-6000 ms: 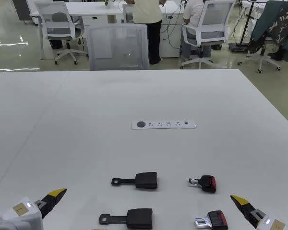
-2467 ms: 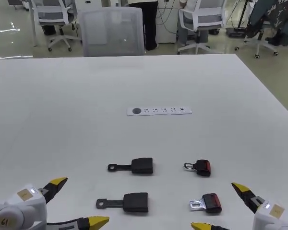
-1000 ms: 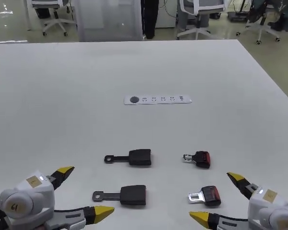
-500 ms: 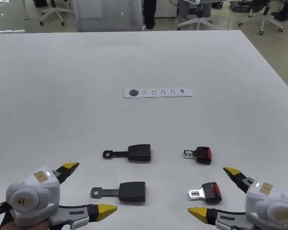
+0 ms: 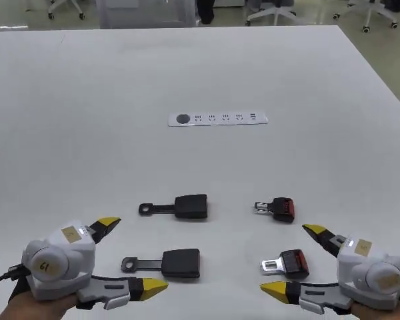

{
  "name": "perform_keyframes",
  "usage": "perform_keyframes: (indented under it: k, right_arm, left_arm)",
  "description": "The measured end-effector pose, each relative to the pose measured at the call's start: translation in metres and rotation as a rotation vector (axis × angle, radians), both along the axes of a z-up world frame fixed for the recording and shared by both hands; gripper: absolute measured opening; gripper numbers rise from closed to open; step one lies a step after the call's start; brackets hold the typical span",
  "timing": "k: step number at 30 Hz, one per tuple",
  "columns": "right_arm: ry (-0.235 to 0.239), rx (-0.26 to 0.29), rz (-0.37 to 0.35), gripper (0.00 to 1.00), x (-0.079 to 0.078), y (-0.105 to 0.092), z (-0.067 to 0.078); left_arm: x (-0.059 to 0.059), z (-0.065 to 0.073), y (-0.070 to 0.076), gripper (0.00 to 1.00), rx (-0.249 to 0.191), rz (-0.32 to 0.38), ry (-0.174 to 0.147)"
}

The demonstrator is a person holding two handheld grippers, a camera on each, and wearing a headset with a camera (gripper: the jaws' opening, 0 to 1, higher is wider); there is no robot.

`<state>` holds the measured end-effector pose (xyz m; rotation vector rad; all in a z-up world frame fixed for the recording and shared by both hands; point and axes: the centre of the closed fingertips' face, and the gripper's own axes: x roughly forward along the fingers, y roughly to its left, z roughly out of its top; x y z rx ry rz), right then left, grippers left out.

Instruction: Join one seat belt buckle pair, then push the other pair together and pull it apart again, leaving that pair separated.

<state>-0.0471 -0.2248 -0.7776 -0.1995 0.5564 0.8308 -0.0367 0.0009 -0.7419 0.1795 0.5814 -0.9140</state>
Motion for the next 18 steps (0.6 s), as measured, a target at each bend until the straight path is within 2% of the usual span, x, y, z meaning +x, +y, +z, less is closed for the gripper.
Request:
perform_keyframes:
  k: [7, 12, 18]
  right_arm:
    - [0.043, -0.019, 0.077, 0.93, -0.002, 0.001, -0.012]
    - [0.070, -0.033, 0.134, 0.91, 0.000, -0.001, -0.018]
    - [0.094, -0.061, 0.203, 0.87, 0.002, -0.004, -0.023]
  left_arm:
    - [0.001, -0.011, -0.007, 0.95, 0.025, -0.052, 0.021]
    - [-0.002, -0.024, -0.011, 0.91, 0.072, -0.126, 0.039]
    - [-0.002, -0.032, -0.017, 0.89, 0.105, -0.203, 0.044]
